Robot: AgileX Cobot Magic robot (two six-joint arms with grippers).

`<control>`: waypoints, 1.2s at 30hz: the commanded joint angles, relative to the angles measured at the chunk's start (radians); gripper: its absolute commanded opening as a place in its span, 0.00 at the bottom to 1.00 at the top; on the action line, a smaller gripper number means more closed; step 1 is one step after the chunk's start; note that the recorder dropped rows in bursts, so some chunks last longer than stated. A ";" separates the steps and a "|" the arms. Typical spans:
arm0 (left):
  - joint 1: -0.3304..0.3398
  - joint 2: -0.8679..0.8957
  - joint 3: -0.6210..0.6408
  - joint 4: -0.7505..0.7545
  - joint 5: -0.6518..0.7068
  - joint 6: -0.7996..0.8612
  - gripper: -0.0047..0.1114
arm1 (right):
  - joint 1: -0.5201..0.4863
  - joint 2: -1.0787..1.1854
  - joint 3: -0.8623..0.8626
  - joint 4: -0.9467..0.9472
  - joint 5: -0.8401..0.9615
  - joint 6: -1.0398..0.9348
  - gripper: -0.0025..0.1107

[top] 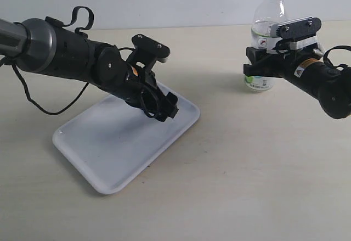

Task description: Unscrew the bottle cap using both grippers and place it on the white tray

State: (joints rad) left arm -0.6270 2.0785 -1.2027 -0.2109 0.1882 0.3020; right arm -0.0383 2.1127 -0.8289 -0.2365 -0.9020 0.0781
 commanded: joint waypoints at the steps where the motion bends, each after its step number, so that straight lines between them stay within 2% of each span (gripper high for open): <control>1: -0.001 -0.009 0.005 -0.009 -0.011 -0.009 0.78 | -0.005 -0.004 -0.007 -0.010 -0.009 0.002 0.66; 8: -0.001 -0.011 0.005 -0.009 -0.011 -0.009 0.78 | -0.005 -0.011 -0.005 -0.008 -0.009 0.002 0.76; 12: -0.001 -0.045 0.014 -0.009 -0.015 -0.009 0.78 | -0.005 -0.098 -0.005 -0.010 0.177 0.002 0.78; 27: -0.001 -0.171 0.190 -0.009 -0.300 -0.010 0.78 | 0.004 -0.317 0.007 -0.035 0.715 0.031 0.78; 36: -0.001 -0.238 0.291 -0.009 -0.488 -0.033 0.78 | 0.004 -0.483 0.175 -0.033 0.749 0.096 0.78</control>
State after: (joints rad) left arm -0.6270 1.8725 -0.9474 -0.2109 -0.2216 0.2877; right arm -0.0364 1.6958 -0.7098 -0.2636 -0.1624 0.1563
